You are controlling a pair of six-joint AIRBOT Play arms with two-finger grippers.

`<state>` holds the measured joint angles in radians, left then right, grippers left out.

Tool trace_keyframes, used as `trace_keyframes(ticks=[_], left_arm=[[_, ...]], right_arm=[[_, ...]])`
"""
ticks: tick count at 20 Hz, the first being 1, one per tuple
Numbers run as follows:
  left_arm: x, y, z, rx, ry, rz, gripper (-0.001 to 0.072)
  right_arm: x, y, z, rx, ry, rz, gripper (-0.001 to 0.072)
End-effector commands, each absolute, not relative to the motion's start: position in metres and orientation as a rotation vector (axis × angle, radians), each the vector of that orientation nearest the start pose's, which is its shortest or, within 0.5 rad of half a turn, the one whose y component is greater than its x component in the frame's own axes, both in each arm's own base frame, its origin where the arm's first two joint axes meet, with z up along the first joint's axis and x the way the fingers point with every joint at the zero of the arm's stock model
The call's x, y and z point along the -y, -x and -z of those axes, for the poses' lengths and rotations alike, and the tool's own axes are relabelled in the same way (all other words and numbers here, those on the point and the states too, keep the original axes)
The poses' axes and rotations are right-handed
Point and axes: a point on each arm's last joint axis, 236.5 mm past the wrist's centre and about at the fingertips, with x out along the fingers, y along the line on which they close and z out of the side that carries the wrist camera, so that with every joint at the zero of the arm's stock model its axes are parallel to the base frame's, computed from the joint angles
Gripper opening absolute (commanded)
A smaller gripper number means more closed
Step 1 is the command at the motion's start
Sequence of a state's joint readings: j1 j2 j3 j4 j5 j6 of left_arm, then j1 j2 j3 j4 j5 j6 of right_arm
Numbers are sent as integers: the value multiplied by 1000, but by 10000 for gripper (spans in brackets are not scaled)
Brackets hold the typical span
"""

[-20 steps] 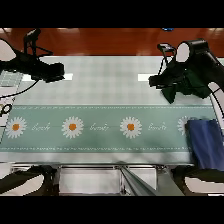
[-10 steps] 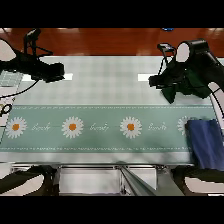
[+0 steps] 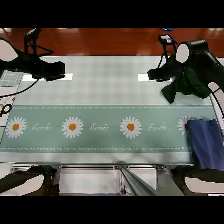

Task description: Fold the shirts.

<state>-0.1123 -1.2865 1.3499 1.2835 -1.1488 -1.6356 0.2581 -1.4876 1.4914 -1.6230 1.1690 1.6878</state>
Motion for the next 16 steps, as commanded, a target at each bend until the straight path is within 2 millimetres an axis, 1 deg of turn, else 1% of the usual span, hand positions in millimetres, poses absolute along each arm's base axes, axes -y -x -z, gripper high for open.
trace_keyframes(ticks=[1, 2, 3, 5, 6, 7, 8, 9, 10, 11, 12, 13, 14, 16], left_arm=[[103, -431, -80, -1075, 230, 214, 496], [97, -426, -73, -1108, 195, 199, 505], [79, -417, -65, -1156, 126, 153, 505], [28, -398, -51, -1257, 16, 12, 504], [10, -392, -50, -1274, 17, -35, 505], [-4, -388, -51, -1258, 80, -81, 504], [-10, -386, -53, -1222, 132, -94, 505], [-13, -383, -54, -1171, 174, -95, 504], [-14, -378, -55, -1122, 196, -96, 504], [-12, -369, -54, -1082, 201, -90, 505], [-7, -359, -51, -1058, 208, -80, 505], [-3, -348, -46, -1048, 220, -70, 505], [1, -338, -40, -1050, 235, -64, 505], [4, -321, -29, -1073, 246, -64, 504]], right_arm=[[-108, -488, -62, -986, 105, -126, 400], [-96, -495, -67, -953, 163, -97, 421], [-70, -500, -74, -933, 252, -19, 420], [-8, -506, -89, -908, 363, 156, 419], [26, -509, -93, -898, 353, 226, 418], [59, -511, -93, -890, 279, 290, 418], [89, -509, -87, -895, 191, 345, 418], [117, -508, -76, -906, 91, 382, 417], [138, -507, -61, -917, -3, 400, 417], [155, -506, -45, -929, -90, 409, 416], [167, -507, -30, -936, -161, 412, 416], [174, -510, -14, -943, -219, 400, 416], [178, -513, 2, -954, -256, 384, 416], [176, -516, 37, -999, -307, 355, 416]])
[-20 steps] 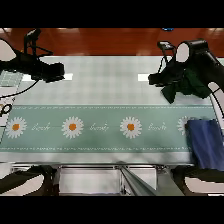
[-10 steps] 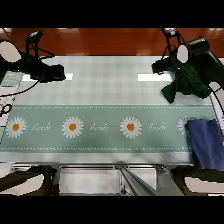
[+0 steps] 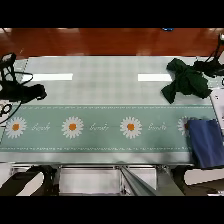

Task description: Fold the shirts.

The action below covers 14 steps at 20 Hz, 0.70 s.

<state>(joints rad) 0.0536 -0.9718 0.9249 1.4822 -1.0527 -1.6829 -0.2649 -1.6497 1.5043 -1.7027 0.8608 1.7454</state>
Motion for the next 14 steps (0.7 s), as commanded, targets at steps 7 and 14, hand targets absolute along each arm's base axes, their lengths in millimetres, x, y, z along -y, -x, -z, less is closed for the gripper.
trace_keyframes(ticks=[7, 14], left_arm=[[13, -314, -19, -1107, 290, -46, 504], [-23, -331, -96, -902, 303, -112, 504]], right_arm=[[149, -513, 109, -1131, -372, 269, 100], [131, -542, -53, -885, -276, 109, 27]])
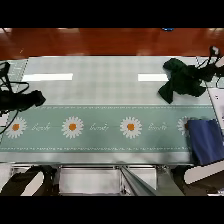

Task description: Fold the shirts.

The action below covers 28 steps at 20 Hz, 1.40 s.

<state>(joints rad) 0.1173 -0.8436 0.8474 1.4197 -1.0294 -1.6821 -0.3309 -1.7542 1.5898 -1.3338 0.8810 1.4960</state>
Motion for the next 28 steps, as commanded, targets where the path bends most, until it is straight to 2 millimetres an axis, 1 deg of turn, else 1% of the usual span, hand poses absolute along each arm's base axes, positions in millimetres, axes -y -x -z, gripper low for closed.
trace_keyframes(ticks=[1, 2, 3, 4, 6, 7, 9, 10, 14, 16, 17, 18, 19, 21, 23, 25, 26, 27, 28], left_arm=[[-29, -334, -119, -831, 303, -122, 504], [-32, -336, -142, -758, 302, -125, 504], [-32, -334, -159, -702, 298, -123, 504], [-28, -330, -171, -664, 307, -108, 504], [-16, -320, -184, -628, 333, -71, 504], [-8, -316, -187, -615, 346, -47, 504], [4, -309, -189, -606, 352, -12, 504], [8, -306, -186, -615, 347, 0, 504], [25, -296, -167, -687, 335, 45, 504], [30, -295, -161, -700, 344, 59, 504], [30, -295, -161, -700, 343, 59, 504], [29, -297, -163, -692, 341, 57, 504], [27, -299, -165, -674, 332, 51, 504], [16, -307, -173, -624, 299, 20, 504], [9, -312, -180, -580, 278, 1, 504], [10, -313, -182, -573, 288, 4, 504], [10, -313, -182, -573, 288, 4, 504], [10, -313, -182, -572, 286, 3, 503], [9, -314, -182, -569, 279, 1, 504]], right_arm=[[126, -541, -94, -818, -258, 87, 27], [116, -537, -135, -748, -247, 61, 27], [109, -530, -169, -692, -224, 46, 27], [99, -521, -202, -642, -192, 29, 27], [73, -503, -258, -544, -143, -11, 27], [60, -493, -283, -498, -123, -30, 27], [35, -473, -326, -411, -90, -71, 27], [22, -463, -348, -366, -74, -93, 27], [-28, -423, -432, -191, -18, -194, 26], [-56, -401, -465, -126, 8, -261, 26], [-71, -391, -476, -102, 20, -297, 26], [-84, -381, -485, -78, 27, -329, 26], [-95, -372, -487, -75, 38, -357, 26], [-120, -360, -479, -110, 53, -428, 26], [-150, -351, -462, -177, 58, -515, 27], [-184, -345, -434, -276, 51, -609, 26], [-205, -344, -412, -342, 47, -659, 26], [-228, -342, -384, -424, 44, -713, 27], [-252, -340, -352, -511, 44, -771, 27]])
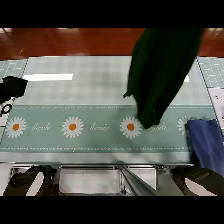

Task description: Fold the shirts.

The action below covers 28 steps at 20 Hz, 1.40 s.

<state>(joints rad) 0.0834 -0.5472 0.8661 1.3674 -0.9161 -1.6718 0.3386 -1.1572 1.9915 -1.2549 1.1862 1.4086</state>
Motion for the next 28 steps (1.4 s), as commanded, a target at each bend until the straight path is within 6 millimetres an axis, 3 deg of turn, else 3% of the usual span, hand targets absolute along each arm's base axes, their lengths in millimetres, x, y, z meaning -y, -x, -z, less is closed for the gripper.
trace_keyframes(ticks=[1, 3, 5, 8, 10, 11, 12, 13, 15, 16, 19, 21, 23, 25, 28], left_arm=[[4, -316, -182, -561, 256, -15, 503], [-8, -319, -171, -577, 211, -53, 504], [-7, -315, -155, -628, 223, -54, 503], [1, -312, -134, -675, 262, -34, 503], [6, -304, -113, -741, 264, -26, 504], [10, -299, -98, -783, 263, -18, 504], [17, -294, -83, -821, 266, -1, 504], [26, -286, -69, -867, 274, 20, 504], [27, -278, -53, -928, 271, 20, 504], [24, -274, -49, -957, 278, 7, 503], [8, -251, -31, -1079, 330, -60, 504], [19, -243, -14, -1118, 447, -37, 504], [59, -233, 4, -1167, 583, 128, 504], [90, -226, 17, -1195, 690, 258, 504], [103, -224, 39, -1251, 729, 330, 504]], right_arm=[[-281, -335, -311, -622, 42, -837, 27], [-332, -326, -229, -809, 24, -930, 27], [-376, -324, -164, -909, 2, -964, 27], [-423, -329, -89, -1037, -61, -916, 28], [-441, -328, -50, -1123, -109, -894, 29], [-447, -324, -37, -1166, -144, -898, 93], [-449, -326, -32, -1187, -183, -895, 337], [-446, -334, -35, -1186, -214, -888, 411], [-414, -360, -60, -1190, -278, -859, 413], [-383, -376, -78, -1184, -299, -826, 413], [-260, -407, -129, -1132, -312, -656, 412], [-172, -408, -139, -1084, -309, -464, 413], [-108, -389, -124, -1065, -387, -318, 412], [-61, -354, -87, -1080, -459, -195, 413], [-34, -298, -35, -1119, -614, -127, 412]])
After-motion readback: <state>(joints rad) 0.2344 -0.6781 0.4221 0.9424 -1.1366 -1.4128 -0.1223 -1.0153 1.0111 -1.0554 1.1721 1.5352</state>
